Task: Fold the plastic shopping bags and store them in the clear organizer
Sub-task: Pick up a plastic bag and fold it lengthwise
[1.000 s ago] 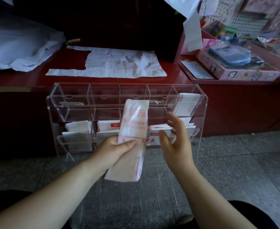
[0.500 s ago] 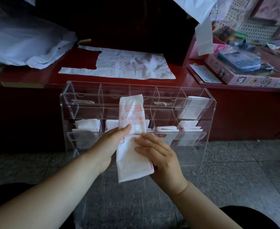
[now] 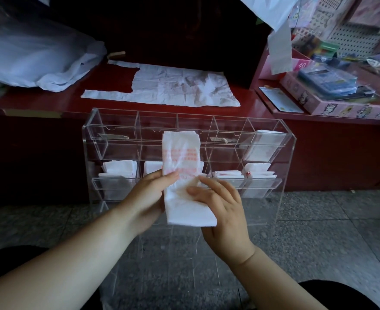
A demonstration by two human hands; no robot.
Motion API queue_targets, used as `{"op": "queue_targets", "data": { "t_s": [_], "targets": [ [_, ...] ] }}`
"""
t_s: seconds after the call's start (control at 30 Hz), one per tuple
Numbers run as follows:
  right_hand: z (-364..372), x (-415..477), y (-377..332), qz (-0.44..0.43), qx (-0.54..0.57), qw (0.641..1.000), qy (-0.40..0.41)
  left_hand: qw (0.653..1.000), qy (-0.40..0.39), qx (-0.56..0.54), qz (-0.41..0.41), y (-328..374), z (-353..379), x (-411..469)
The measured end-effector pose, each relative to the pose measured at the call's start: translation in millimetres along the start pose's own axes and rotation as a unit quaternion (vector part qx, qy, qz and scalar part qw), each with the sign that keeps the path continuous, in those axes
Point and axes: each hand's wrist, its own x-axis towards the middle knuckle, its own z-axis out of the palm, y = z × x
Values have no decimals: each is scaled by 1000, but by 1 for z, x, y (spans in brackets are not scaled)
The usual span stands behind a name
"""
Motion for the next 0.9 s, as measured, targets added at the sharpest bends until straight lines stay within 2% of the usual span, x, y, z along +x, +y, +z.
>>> {"op": "queue_targets", "data": {
  "t_s": [0.1, 0.27, 0.33, 0.4, 0.47, 0.57, 0.67, 0.73, 0.8, 0.9],
  "targets": [
    [-3, 4, 0, 47, 3, 999, 23, 999, -38, 25, 14, -4, 0, -1],
    [-4, 8, 2, 190, 24, 981, 45, 993, -91, 59, 55, -9, 4, 2],
    [-7, 9, 2, 254, 68, 964, 27, 992, -86, 67, 65, -12, 3, 2],
    [-9, 11, 3, 315, 106, 943, -5, 986, -88, 119, 79, -15, 2, 1],
    [-10, 12, 4, 350, 134, 927, -20, 974, -74, 188, 100, -18, 4, -2],
    [-12, 14, 3, 380, 179, 907, -11, 960, 26, 251, 124, -23, 9, -2],
    [-16, 18, -1, 437, 262, 860, -5, 959, 36, 252, 122, -26, 11, 0],
    [-17, 18, 0, 482, 379, 789, -30, 959, 12, 265, 102, -25, 10, -1],
    [-17, 19, 0, 517, 450, 727, -43, 954, -36, 292, 65, -23, 11, -4],
    [-20, 20, 1, 520, 451, 726, -15, 933, -78, 351, 8, -24, 13, -7]
  ]
}}
